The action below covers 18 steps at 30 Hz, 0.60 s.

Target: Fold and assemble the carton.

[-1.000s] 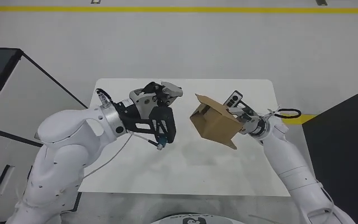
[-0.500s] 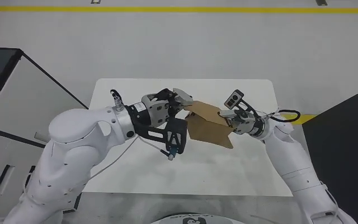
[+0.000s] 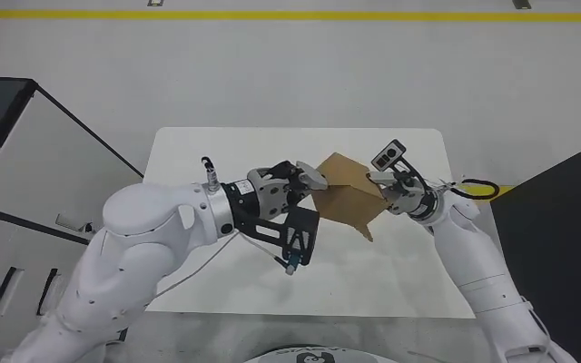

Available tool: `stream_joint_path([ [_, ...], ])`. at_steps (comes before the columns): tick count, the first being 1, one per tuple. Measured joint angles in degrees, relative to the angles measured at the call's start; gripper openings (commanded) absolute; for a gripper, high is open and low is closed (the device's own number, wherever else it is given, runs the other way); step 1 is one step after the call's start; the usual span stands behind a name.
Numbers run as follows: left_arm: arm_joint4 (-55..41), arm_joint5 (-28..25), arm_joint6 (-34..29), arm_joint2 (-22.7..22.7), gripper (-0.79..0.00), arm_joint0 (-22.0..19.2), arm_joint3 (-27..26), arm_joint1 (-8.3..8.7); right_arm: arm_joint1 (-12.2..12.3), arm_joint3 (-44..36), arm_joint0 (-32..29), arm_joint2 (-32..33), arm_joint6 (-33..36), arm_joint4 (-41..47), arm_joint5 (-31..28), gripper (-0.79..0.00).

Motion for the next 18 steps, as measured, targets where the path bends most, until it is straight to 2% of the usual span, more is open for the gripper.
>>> stream_joint_path([
  [18, -1.62, 1.48, 0.27, 2.04, -0.785, 0.08, 0.42, -0.31, -0.33, 0.89, 0.13, -0.74, 3.09, 0.6, -0.49, -0.785],
])
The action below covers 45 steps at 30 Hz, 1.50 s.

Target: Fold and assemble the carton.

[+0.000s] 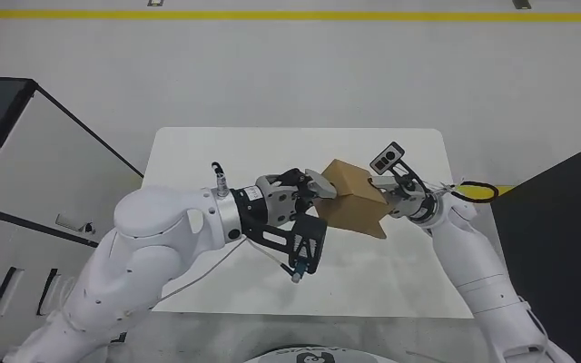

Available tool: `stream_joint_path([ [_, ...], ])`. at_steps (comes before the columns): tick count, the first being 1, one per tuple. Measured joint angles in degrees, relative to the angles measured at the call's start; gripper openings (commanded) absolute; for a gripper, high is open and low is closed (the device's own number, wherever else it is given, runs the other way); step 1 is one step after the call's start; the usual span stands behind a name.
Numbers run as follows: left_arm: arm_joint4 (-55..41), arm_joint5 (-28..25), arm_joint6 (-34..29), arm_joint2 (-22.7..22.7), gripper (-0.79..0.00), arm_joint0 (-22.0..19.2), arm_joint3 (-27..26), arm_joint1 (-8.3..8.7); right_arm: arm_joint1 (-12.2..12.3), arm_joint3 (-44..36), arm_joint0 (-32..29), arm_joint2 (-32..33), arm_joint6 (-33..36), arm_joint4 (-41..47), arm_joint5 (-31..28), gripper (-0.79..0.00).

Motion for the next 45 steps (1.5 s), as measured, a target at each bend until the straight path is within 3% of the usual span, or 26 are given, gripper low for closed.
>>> stream_joint_path([
  [11, -1.87, 2.16, -0.01, -0.67, -0.785, 0.86, 0.62, -0.09, -0.07, -0.09, 0.08, -0.05, -0.17, -0.05, -0.61, -0.785],
  [18, -1.87, 2.16, 0.0, -0.67, -0.785, 0.86, 0.62, -0.09, -0.33, 0.25, 0.59, 0.43, 2.57, -1.66, -8.19, -0.785],
  [24, -1.87, 2.16, 0.0, -0.67, -0.785, 0.86, 0.62, -0.09, -0.8, 2.12, 2.6, -0.31, 3.84, 0.1, -11.21, -0.785],
  [45, -1.87, 2.16, 0.0, -0.67, -0.785, 0.86, 0.62, -0.09, -1.25, 4.12, 4.9, -2.47, 3.82, 1.53, -11.84, -0.785],
])
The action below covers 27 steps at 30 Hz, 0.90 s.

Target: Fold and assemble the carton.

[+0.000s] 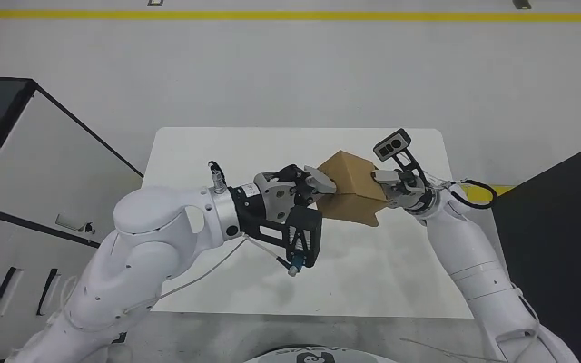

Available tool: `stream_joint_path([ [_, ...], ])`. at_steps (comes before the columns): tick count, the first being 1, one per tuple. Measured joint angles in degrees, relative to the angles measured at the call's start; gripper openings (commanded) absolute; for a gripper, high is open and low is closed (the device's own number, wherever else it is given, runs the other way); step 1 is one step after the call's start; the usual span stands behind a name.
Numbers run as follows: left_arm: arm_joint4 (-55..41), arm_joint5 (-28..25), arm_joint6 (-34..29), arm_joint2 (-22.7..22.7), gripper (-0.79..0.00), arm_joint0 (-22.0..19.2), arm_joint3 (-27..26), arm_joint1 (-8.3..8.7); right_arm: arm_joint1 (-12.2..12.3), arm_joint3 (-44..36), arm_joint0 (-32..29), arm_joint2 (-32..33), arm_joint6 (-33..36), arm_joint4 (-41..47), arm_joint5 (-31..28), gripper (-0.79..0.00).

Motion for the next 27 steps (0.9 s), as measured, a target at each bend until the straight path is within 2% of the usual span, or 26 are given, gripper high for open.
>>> stream_joint_path([
  [18, -0.01, 0.12, 0.07, -0.02, -0.785, 0.06, -0.05, 0.0, 0.0, 0.0, 0.0, 0.0, 0.0, 0.0, 0.0, -0.785],
  [21, 0.16, 1.07, 1.3, -0.61, -0.785, 0.69, -0.27, 0.06, 0.0, 0.0, 0.0, 0.0, 0.0, 0.0, 0.0, -0.785],
  [27, 0.78, -0.57, 4.6, -2.13, -0.785, 1.31, -0.07, 0.46, 0.0, 0.0, 0.0, 0.0, 0.0, 0.0, 0.0, -0.785],
])
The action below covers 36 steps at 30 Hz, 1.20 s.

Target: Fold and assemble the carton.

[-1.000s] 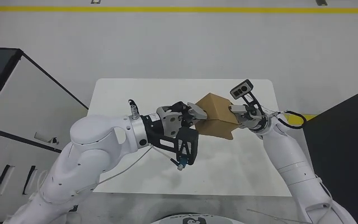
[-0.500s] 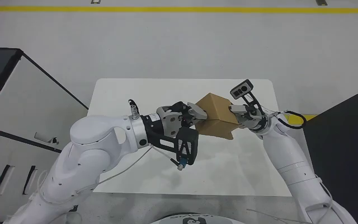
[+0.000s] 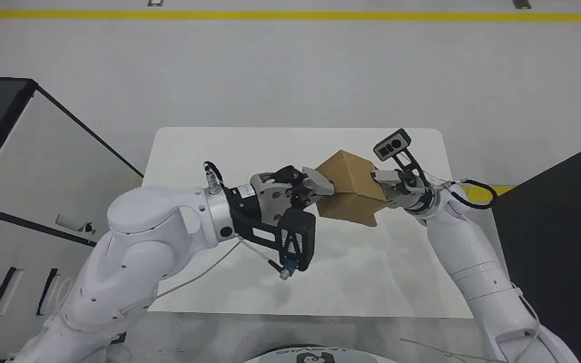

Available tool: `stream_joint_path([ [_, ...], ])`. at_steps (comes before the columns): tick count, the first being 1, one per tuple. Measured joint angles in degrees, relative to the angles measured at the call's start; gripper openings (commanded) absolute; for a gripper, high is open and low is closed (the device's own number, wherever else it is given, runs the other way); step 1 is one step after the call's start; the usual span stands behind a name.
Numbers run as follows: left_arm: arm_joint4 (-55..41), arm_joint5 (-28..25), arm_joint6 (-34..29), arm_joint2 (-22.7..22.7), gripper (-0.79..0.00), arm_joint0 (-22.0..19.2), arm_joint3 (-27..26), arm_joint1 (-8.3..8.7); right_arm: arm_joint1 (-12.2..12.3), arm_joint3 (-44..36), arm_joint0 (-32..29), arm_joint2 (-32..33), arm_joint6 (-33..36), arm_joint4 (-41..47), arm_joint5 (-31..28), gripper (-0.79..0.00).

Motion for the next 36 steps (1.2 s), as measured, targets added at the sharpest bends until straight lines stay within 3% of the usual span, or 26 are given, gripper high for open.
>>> stream_joint_path([
  [36, 2.76, -1.48, 2.67, 4.12, -0.785, -4.39, 3.62, -0.31, 0.0, 0.0, 0.0, 0.0, 0.0, 0.0, 0.0, -0.785],
])
